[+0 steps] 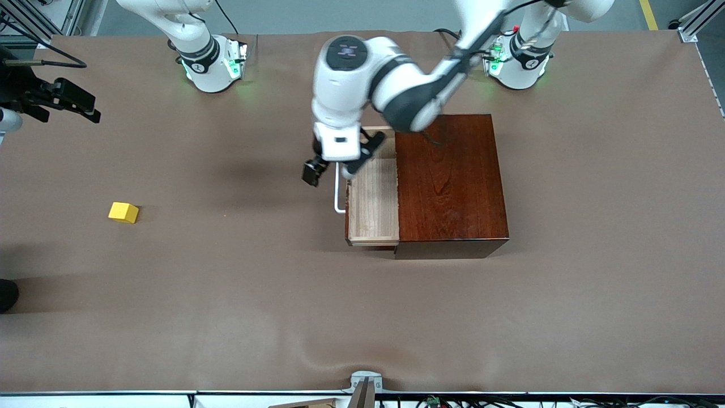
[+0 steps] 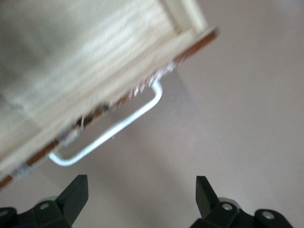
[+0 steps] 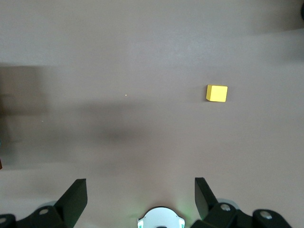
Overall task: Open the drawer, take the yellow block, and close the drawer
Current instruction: 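Move the left gripper to the front of the open drawer, then push the drawer front with the left gripper into the box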
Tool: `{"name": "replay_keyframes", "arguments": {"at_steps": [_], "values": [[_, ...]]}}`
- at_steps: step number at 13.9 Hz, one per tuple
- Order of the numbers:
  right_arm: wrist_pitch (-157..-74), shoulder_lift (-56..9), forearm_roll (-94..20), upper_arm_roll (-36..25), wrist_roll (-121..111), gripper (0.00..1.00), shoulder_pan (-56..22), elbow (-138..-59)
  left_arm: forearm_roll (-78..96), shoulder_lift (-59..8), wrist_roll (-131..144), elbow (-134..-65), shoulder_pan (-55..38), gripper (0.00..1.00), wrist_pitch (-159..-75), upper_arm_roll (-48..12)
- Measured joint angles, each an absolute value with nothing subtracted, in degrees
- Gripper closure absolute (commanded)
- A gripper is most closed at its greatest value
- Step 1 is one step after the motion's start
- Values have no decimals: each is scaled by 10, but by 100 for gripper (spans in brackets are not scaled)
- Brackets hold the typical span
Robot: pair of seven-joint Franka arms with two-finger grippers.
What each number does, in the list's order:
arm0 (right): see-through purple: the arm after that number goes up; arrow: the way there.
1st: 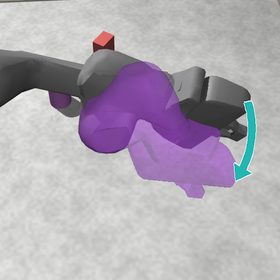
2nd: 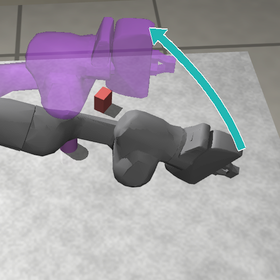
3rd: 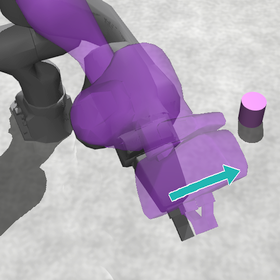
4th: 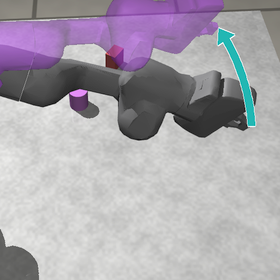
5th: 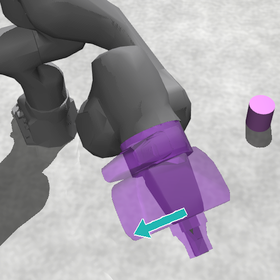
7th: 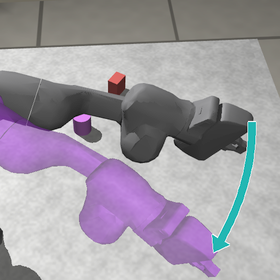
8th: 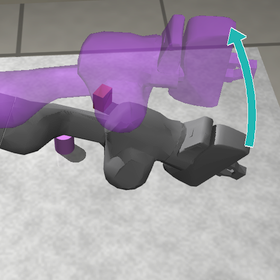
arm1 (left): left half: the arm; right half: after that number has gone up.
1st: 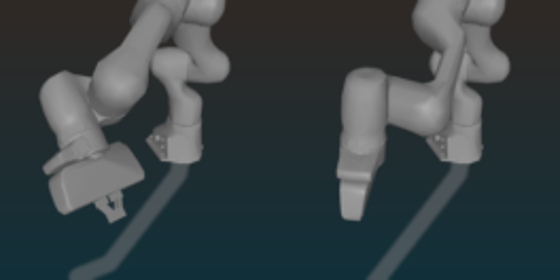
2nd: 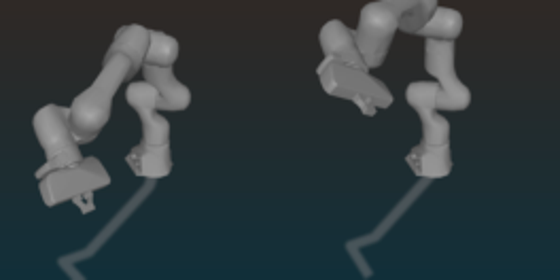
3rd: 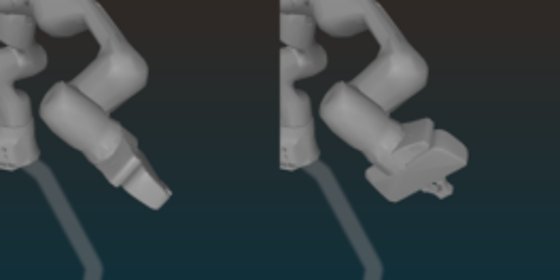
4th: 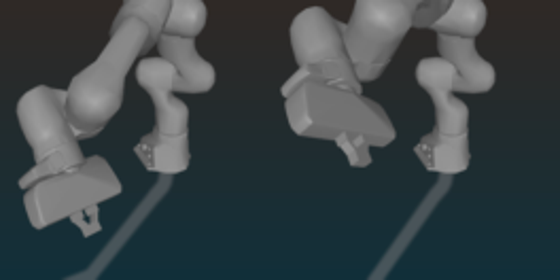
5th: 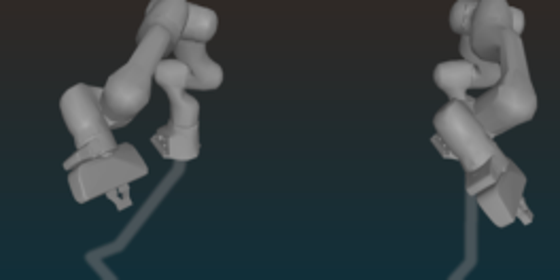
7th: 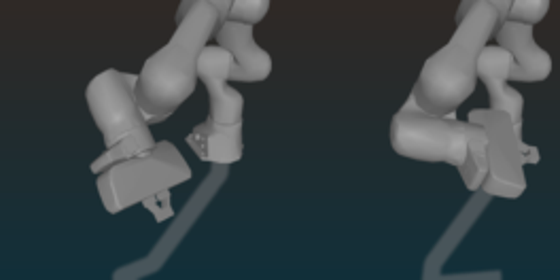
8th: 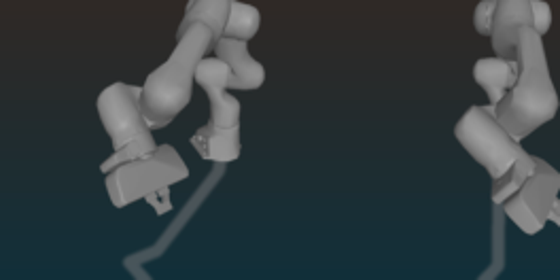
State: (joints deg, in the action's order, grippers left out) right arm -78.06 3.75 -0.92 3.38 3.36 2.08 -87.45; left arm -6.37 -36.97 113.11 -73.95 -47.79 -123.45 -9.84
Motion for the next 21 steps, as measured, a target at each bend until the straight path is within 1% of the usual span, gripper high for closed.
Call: {"name": "replay_keyframes", "arguments": {"at_steps": [2, 6, 8, 15, 21], "values": [[-781, 37, -9, 34, 34, 0, 21, -874, -67, -394, 1187, -738, -523, 0, -1240, -71], [-781, 37, -9, 34, 34, 0, 21, -875, -81, -428, 1231, -737, -529, 0, -1242, -55], [-780, 37, -9, 34, 34, 0, 21, -875, -83, -440, 1240, -736, -530, 0, -1256, -44], [-780, 37, -9, 33, 35, 0, 21, -875, -83, -447, 1242, -734, -535, 0, -1268, -34], [-780, 37, -9, 33, 36, 0, 21, -875, -83, -447, 1279, -730, -521, 0, -1258, -32]]}}
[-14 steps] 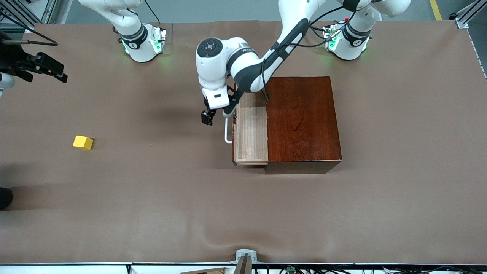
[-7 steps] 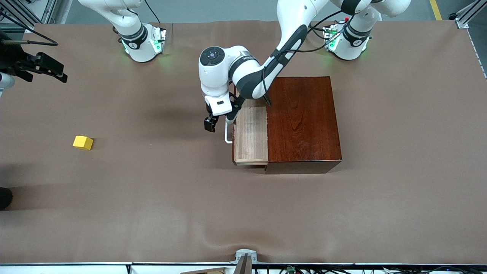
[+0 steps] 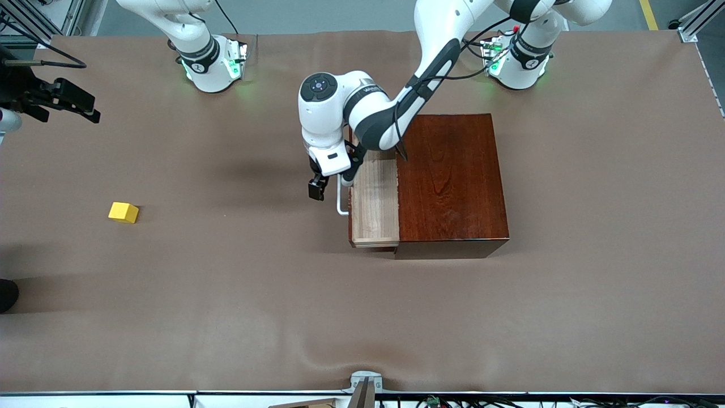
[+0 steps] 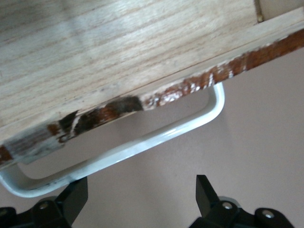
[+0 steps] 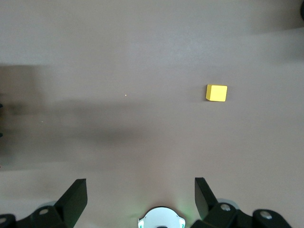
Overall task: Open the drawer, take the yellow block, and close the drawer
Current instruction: 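Push the drawer front with the left gripper into the box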
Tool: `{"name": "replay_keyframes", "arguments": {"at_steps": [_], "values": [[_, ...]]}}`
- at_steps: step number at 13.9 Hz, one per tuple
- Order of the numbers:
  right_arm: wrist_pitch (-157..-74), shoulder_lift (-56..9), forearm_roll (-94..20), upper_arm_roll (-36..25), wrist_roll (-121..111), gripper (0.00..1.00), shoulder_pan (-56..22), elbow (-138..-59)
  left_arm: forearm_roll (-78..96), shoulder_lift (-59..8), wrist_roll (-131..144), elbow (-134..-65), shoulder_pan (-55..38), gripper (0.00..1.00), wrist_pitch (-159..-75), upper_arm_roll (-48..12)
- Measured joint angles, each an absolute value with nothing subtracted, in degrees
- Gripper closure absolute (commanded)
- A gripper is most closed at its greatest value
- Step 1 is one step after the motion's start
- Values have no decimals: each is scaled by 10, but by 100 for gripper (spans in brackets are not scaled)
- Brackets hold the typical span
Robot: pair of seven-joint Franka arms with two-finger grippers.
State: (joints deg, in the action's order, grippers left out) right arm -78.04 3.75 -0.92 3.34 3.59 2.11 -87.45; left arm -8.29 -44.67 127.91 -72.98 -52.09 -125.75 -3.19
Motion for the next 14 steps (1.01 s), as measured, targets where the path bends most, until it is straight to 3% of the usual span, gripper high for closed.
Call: {"name": "replay_keyframes", "arguments": {"at_steps": [7, 14], "values": [[-780, 37, -9, 33, 37, 0, 21, -875, -83, -446, 1286, -722, -503, 0, -1220, -32], [-780, 37, -9, 33, 37, 0, 21, -875, -84, -435, 1285, -720, -476, 0, -1129, -27]]}}
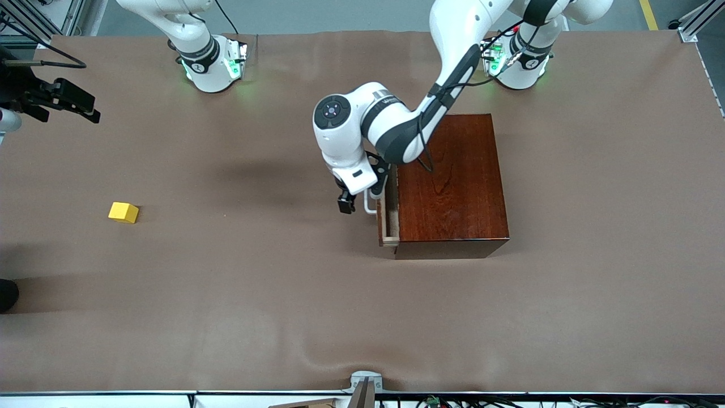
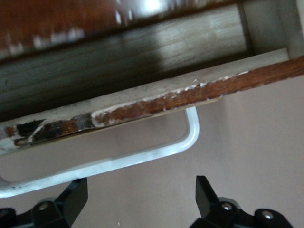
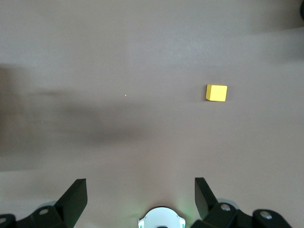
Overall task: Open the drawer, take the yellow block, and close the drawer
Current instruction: 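Push the drawer front with the left gripper into the box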
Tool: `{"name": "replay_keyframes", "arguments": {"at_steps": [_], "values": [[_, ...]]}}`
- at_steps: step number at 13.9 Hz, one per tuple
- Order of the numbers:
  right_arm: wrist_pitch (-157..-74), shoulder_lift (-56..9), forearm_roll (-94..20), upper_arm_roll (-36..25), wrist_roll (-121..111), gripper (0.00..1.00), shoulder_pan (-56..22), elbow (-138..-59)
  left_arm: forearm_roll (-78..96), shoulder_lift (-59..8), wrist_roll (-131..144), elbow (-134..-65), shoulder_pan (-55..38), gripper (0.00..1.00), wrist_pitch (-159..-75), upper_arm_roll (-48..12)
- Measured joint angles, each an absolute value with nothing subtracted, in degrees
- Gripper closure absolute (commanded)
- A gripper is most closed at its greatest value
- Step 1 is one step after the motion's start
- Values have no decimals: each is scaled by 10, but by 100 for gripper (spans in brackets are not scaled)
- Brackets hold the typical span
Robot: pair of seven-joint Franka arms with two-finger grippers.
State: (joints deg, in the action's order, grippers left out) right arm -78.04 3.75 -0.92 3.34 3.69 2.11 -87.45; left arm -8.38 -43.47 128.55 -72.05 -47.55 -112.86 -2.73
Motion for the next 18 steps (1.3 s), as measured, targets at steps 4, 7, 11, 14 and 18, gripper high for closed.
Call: {"name": "replay_keyframes", "arguments": {"at_steps": [4, 7, 11, 14, 18], "values": [[-780, 37, -9, 33, 37, 0, 21, -875, -86, -434, 1285, -720, -472, 0, -1103, -26], [-780, 37, -9, 33, 37, 0, 21, -875, -88, -433, 1285, -720, -470, 0, -1087, -23], [-780, 37, -9, 33, 37, 0, 21, -875, -88, -433, 1285, -721, -466, 0, -1074, -24], [-780, 37, -9, 33, 37, 0, 21, -875, -88, -433, 1285, -720, -465, 0, -1074, -24], [-780, 37, -9, 33, 37, 0, 21, -875, -88, -410, 1245, -710, -465, 0, -1079, -28]]}}
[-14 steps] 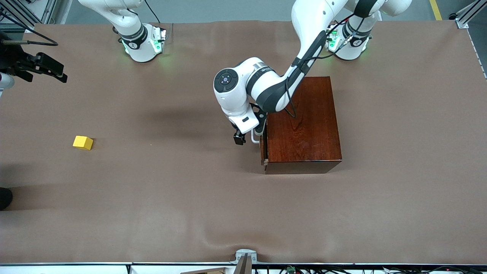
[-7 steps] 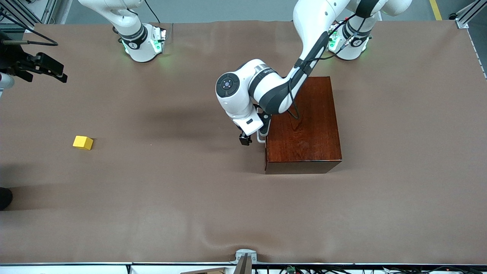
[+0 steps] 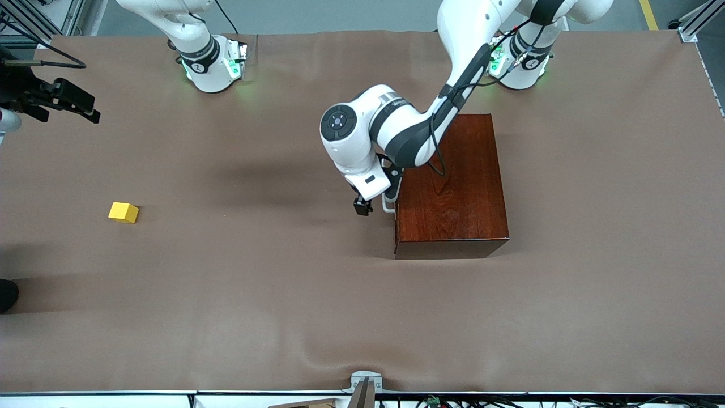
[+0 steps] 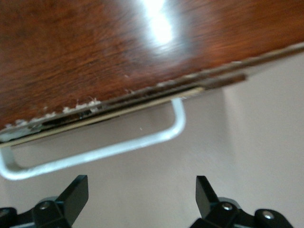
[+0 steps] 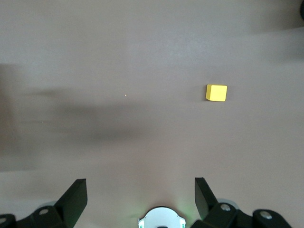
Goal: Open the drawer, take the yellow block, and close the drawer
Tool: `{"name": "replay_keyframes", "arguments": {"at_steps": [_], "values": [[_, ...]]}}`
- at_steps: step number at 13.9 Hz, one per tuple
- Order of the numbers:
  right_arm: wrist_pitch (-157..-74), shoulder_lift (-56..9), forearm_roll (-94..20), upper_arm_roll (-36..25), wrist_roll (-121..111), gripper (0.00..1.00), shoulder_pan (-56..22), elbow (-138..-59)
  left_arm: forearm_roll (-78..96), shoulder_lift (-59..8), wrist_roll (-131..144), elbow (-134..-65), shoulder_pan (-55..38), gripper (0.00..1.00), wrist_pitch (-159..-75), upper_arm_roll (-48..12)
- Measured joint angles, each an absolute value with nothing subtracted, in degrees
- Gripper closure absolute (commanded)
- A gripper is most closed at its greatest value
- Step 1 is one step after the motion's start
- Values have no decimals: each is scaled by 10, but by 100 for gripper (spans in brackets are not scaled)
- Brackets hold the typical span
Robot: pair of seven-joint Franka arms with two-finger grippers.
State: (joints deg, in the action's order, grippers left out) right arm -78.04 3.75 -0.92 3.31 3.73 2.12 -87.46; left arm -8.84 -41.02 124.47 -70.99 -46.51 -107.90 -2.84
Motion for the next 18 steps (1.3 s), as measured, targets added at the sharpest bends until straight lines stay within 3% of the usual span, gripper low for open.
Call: {"name": "replay_keyframes", "arguments": {"at_steps": [4, 8, 18], "values": [[-780, 37, -9, 33, 37, 0, 21, -875, -81, -315, 1137, -705, -449, 0, -1068, -26], [-780, 37, -9, 33, 37, 0, 22, -875, -64, -241, 962, -709, -362, 0, -1027, -25], [-780, 37, -9, 32, 37, 0, 22, -875, -23, -161, 490, -713, -163, 0, -837, -26]]}}
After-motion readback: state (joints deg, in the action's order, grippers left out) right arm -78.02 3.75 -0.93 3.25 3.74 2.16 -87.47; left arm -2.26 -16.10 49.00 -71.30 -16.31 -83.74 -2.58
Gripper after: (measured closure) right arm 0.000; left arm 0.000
